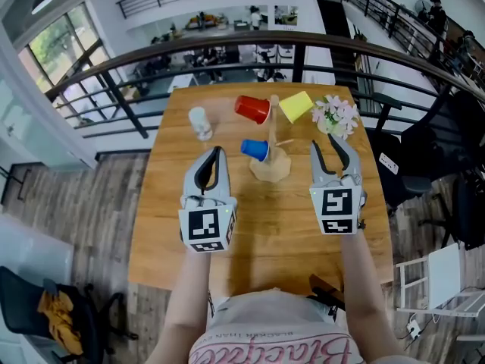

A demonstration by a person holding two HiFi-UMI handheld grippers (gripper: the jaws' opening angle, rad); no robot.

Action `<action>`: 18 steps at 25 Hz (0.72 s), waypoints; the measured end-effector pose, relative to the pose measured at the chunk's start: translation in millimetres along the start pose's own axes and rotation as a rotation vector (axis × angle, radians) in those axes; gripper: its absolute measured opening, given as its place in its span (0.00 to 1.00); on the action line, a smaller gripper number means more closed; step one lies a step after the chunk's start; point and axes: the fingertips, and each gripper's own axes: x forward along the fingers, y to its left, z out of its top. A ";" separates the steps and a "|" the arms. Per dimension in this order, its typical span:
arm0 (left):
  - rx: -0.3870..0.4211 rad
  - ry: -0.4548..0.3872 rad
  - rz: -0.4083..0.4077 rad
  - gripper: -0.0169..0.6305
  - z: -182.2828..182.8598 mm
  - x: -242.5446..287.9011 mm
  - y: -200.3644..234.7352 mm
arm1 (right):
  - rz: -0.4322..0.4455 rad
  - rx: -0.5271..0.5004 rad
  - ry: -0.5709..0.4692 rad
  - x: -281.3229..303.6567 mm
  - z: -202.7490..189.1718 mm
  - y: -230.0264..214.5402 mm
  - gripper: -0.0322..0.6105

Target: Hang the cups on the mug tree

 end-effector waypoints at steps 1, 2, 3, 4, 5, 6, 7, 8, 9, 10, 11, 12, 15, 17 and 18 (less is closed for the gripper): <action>0.002 -0.001 0.000 0.05 1.3 0.0 -0.4 | -0.006 0.038 -0.010 -4.2 1.9 -2.4 0.22; 0.005 -0.001 0.000 0.05 2.6 -0.1 -0.7 | -0.013 0.078 -0.018 -8.3 3.1 -4.9 0.17; 0.008 -0.002 -0.001 0.05 3.6 -0.3 -1.2 | -0.023 0.113 -0.024 -12.3 3.2 -7.4 0.13; 0.013 -0.003 -0.001 0.05 4.6 -0.5 -1.7 | -0.031 0.143 -0.029 -16.3 2.6 -9.4 0.11; 0.020 -0.003 -0.002 0.05 5.4 -0.7 -2.2 | -0.035 0.167 -0.033 -20.3 1.9 -10.4 0.06; 0.027 -0.002 -0.003 0.05 6.0 -1.1 -2.7 | -0.030 0.189 -0.037 -24.3 1.5 -10.1 0.05; 0.035 -0.001 -0.004 0.05 6.5 -1.7 -3.1 | -0.021 0.207 -0.041 -28.2 1.3 -9.0 0.05; 0.041 0.000 -0.005 0.05 7.0 -2.6 -3.4 | -0.011 0.220 -0.043 -32.2 1.0 -8.1 0.05; 0.047 0.001 -0.006 0.05 8.0 -3.5 -3.6 | -0.003 0.228 -0.044 -36.0 0.5 -7.9 0.05; 0.052 0.000 -0.008 0.05 9.7 -4.2 -3.9 | 0.004 0.234 -0.043 -39.4 -0.1 -8.2 0.05; 0.057 -0.002 -0.011 0.05 11.7 -4.8 -4.0 | 0.010 0.241 -0.042 -42.1 -0.4 -9.0 0.05; 0.062 -0.003 -0.014 0.05 13.5 -5.2 -3.9 | 0.017 0.250 -0.043 -44.0 -0.1 -10.1 0.05; 0.056 -0.003 -0.024 0.05 17.3 -4.3 -2.0 | 0.032 0.276 -0.057 -46.7 4.7 -13.8 0.05; 0.043 -0.003 -0.032 0.05 18.7 -3.3 -0.5 | 0.035 0.272 -0.064 -48.2 9.4 -15.5 0.05; 0.039 -0.003 -0.037 0.05 19.5 -2.9 -0.2 | 0.036 0.264 -0.067 -49.0 11.9 -15.9 0.05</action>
